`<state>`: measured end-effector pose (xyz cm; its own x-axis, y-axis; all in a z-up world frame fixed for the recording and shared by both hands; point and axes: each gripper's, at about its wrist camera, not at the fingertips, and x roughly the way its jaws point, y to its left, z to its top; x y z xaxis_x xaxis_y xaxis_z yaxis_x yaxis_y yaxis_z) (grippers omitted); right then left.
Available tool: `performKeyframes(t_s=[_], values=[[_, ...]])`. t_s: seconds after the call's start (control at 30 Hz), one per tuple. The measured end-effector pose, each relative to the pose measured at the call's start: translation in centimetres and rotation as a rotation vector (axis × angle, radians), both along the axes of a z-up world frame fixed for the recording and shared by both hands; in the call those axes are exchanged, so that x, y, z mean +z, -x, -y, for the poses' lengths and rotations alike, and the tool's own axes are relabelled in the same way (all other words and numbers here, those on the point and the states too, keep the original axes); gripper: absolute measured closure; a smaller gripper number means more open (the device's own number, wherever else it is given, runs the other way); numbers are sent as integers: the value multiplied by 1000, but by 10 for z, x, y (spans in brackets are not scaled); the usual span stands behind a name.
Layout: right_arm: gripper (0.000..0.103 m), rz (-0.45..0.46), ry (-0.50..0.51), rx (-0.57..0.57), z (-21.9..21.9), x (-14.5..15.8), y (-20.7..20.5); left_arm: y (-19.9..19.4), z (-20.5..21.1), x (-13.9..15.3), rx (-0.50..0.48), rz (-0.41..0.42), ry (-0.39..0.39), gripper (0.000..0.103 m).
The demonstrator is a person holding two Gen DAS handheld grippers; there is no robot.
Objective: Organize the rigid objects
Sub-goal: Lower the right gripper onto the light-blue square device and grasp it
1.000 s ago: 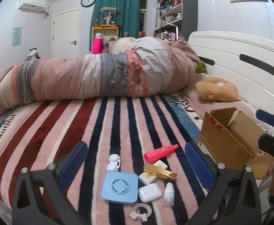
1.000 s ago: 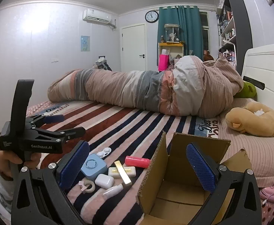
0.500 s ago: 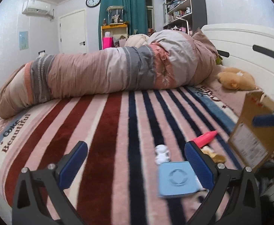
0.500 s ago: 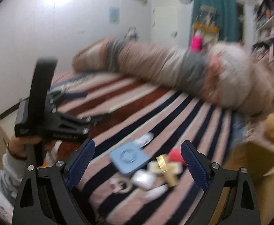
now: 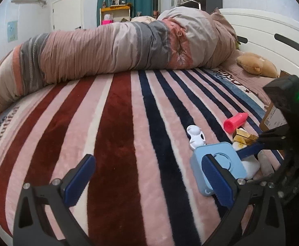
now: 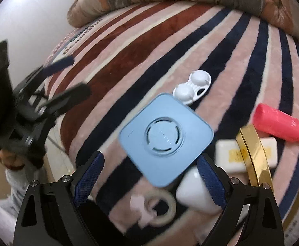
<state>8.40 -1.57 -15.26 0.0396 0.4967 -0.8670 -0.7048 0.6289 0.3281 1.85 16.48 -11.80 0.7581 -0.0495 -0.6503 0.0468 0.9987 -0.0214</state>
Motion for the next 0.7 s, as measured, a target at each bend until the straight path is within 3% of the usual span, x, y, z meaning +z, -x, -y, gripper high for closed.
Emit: performKeyframes(t_s=[0.17,0.37,0.53,0.7], values=[[10,27,-35,-20,-25,-8,-15,-5,-16,-2,46,-15,14,1],[6,87,41,-50,-51,-23,-10,-22,-36,-4,18,-66,82,1],[13,190,200,-9,-69,-37,4,-36,-36,-6,-93,-119,186,1],[15,307,147,24,-56,-12,19,-37,-20,-2,-220,-143,317,1]])
